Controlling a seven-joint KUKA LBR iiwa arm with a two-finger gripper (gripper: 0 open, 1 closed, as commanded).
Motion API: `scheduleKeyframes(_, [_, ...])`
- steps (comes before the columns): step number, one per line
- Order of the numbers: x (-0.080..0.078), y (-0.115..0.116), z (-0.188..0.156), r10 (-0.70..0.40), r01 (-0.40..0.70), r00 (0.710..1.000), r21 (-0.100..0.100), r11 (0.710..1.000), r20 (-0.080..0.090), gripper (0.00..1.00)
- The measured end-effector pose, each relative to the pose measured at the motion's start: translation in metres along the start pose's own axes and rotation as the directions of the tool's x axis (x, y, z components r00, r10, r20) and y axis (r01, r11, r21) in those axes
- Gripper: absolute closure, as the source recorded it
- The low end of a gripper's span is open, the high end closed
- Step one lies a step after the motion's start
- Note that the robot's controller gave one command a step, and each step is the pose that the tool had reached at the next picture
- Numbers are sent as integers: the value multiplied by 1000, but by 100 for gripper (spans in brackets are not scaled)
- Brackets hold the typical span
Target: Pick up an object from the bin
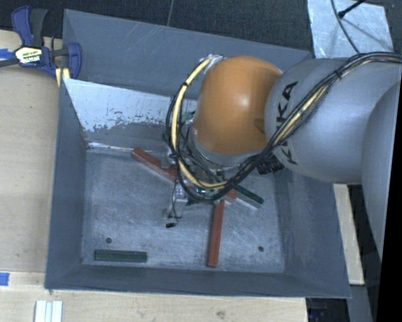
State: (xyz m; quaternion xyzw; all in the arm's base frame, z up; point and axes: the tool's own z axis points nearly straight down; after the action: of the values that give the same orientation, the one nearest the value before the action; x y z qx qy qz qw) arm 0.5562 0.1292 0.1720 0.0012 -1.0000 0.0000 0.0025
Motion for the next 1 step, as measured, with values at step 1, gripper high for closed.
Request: scheduleKeyframes(1, [-52,-10,103,-253,253,967,0,967,11,0])
